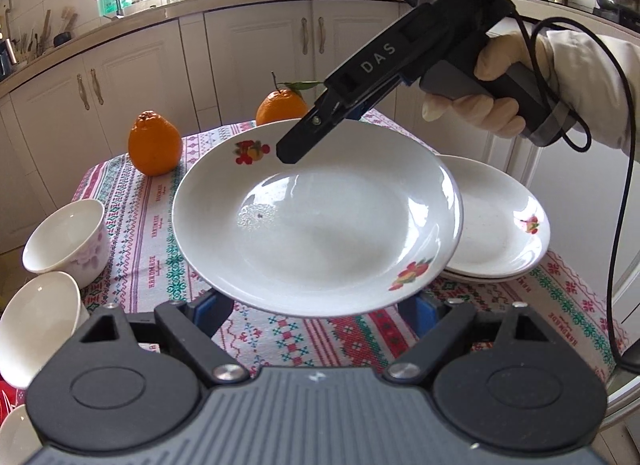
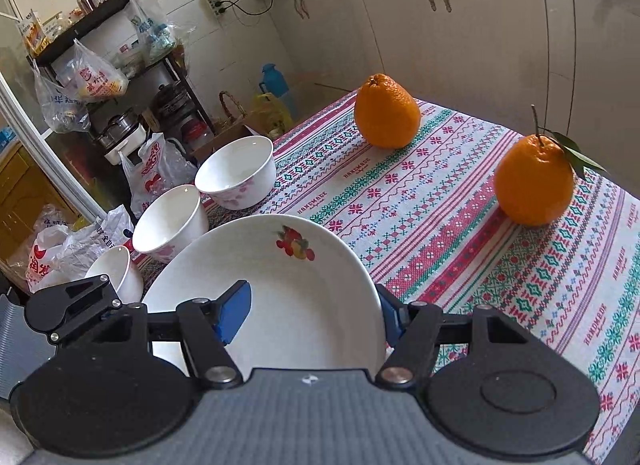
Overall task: Organize plates and bowls
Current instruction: 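Lift the held plate with the right tool and carry it toward the plate stack, then lower the held plate onto the plate stack with the right tool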
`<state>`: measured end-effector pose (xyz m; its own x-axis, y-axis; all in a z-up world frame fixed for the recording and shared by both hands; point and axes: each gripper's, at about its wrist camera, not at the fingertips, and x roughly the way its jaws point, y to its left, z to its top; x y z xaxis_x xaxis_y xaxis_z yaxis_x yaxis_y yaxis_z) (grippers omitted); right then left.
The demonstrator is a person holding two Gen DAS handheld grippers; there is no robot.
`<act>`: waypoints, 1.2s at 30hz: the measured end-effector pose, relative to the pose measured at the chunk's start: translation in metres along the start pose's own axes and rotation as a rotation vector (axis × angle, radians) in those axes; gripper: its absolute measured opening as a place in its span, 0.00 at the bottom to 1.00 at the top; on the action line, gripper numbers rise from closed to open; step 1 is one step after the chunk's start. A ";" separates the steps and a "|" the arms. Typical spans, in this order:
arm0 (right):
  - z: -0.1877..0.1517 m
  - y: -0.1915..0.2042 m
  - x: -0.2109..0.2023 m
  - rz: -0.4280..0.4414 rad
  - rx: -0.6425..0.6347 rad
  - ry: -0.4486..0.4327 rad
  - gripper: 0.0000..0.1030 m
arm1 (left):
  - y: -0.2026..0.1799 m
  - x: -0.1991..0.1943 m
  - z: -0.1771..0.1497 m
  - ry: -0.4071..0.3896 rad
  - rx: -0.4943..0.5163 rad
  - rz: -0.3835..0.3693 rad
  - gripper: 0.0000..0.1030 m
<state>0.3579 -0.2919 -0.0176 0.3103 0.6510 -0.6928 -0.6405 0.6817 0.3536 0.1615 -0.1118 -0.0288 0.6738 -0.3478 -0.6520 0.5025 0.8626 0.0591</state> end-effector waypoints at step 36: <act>-0.111 -0.046 -0.080 -0.155 0.197 -0.097 0.69 | -0.075 0.039 0.012 0.066 0.133 -0.223 0.86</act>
<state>0.2848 -0.4127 -0.0480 0.4654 0.5565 -0.6883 -0.4342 0.8212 0.3703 0.1564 -0.1947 -0.0502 0.5036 -0.4956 -0.7077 0.7044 0.7098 0.0041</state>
